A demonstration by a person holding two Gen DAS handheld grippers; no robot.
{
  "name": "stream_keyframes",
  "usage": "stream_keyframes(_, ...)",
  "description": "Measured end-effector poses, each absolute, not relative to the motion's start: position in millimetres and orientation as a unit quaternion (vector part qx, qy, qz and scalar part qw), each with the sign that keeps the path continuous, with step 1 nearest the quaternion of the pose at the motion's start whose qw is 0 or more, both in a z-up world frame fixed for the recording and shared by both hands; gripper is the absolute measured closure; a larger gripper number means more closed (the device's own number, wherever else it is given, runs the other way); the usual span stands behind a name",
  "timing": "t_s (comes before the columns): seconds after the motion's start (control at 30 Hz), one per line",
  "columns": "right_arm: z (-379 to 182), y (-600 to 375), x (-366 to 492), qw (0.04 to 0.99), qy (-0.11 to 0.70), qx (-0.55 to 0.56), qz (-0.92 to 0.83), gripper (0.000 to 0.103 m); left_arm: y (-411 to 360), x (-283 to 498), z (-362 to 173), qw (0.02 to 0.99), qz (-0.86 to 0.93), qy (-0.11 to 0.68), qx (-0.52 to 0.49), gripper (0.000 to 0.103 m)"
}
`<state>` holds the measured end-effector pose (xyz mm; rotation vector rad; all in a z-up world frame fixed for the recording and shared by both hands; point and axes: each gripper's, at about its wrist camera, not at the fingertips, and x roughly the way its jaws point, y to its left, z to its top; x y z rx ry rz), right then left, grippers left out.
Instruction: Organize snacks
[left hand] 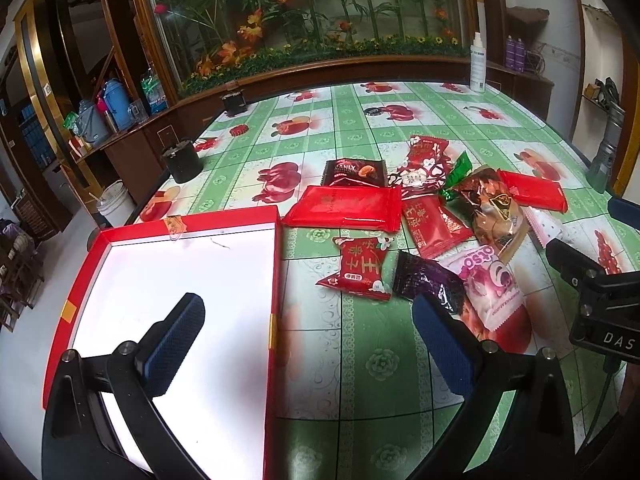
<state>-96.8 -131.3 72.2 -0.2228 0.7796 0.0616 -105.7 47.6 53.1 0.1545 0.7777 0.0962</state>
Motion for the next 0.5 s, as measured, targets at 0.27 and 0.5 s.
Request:
stream_keyframes(0.27, 58, -149, -91, 0.911, 0.398, -0.089, 0.067, 0.0, 61, -96, 48, 0.919, 0.047, 0.382, 0.085, 0.0)
stream_keyframes(0.5, 52, -151, -95, 0.903, 0.405, -0.077, 0.119, 0.0, 61, -82, 45, 0.914, 0.03, 0.391, 0.104, 0.0)
